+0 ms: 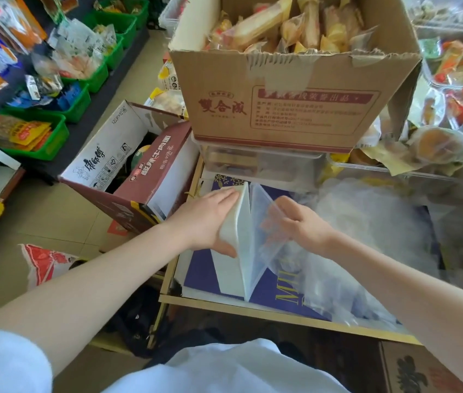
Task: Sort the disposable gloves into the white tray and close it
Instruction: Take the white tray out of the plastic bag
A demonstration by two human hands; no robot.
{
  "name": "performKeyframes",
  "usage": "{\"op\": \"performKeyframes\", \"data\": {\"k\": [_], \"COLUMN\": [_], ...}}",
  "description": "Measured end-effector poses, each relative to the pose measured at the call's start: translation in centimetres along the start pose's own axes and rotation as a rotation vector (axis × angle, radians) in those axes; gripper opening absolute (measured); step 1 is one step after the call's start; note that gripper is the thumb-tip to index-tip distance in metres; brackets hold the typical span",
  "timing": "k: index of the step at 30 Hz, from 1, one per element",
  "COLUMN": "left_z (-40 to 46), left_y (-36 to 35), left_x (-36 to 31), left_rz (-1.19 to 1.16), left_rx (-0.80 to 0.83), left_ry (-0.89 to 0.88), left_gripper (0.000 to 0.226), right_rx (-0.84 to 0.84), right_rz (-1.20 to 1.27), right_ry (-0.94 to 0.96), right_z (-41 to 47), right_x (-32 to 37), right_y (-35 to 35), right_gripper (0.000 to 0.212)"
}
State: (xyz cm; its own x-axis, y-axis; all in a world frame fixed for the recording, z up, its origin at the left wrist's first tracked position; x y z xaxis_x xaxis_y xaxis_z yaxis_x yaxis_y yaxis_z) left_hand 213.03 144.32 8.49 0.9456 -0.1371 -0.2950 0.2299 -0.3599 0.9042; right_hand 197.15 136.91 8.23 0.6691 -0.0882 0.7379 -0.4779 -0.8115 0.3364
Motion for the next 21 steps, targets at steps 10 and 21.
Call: {"op": "performKeyframes", "data": {"k": [10, 21], "left_z": [-0.2, 1.0], "left_y": [1.1, 0.5], "left_x": [-2.7, -1.2], "left_rz": [-0.624, -0.378], "left_rx": [0.053, -0.113], "left_ry": [0.126, 0.465], "left_gripper": [0.116, 0.070], "right_rx": [-0.097, -0.196], "right_rz": [0.045, -0.191], "right_ry": [-0.255, -0.090], "right_z": [0.3, 1.2], "right_x": [-0.1, 3.0], "right_y": [0.2, -3.6], "right_gripper": [0.026, 0.037]}}
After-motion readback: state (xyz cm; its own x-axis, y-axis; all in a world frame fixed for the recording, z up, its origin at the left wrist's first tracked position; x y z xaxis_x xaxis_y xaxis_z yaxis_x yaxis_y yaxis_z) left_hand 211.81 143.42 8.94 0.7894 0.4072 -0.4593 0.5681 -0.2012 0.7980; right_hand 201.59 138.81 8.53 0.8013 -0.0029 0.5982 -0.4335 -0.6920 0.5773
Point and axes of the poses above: each hand's wrist, its own z-axis towards the middle knuckle, its own y-axis out of the back of the hand, x = y × z, the point moved 5 cm from there along z, towards the middle knuckle, and after that the axes turned 9 degrees about -y, right-handed, at the moved point
